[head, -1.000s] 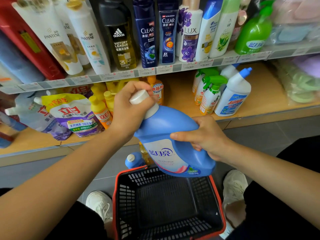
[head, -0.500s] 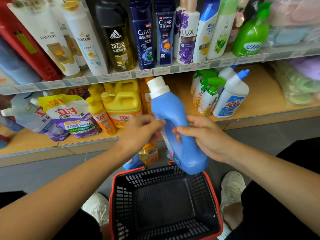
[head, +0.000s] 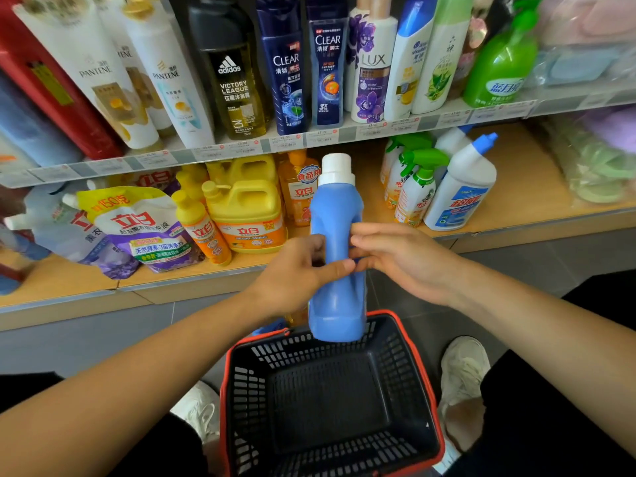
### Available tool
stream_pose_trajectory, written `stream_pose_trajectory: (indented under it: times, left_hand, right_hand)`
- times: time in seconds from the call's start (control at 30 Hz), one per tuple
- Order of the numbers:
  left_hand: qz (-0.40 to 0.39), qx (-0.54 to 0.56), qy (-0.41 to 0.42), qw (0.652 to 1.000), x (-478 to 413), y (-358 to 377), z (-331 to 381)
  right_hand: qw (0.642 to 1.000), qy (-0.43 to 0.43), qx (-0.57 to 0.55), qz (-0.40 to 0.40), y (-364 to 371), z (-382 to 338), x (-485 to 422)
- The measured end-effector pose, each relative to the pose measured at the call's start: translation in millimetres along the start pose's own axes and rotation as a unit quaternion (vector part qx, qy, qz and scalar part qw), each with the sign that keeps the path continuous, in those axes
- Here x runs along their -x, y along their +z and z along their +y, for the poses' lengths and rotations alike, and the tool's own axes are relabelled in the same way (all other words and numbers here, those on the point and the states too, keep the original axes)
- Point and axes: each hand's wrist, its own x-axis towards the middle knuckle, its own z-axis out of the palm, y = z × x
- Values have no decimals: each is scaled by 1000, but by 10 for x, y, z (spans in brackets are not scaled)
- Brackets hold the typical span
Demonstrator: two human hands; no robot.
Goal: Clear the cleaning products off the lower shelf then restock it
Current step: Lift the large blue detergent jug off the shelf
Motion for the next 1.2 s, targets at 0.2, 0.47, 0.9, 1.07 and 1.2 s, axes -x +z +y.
stream_pose_trajectory:
  times: [0.2,0.47,0.9,1.07,1.2]
  left_hand:
    - [-4,98,-40,994,35,-178,46]
    - [51,141,-21,989,95,-473,133]
    - [198,319,-65,924,17,-735,253]
    - [193,319,-75,925,58,-700,266]
    - [175,310,-69,932,76,-700,277]
  right_hand:
    - [987,-26,156,7,-26,-31,0]
    - [950,-122,289,-6,-57,-10,103]
    - [978,-109,144,101,120,238,-88]
    - [971,-134,175,91,145,208,-122]
    - [967,-142,194,83,100,243,-149]
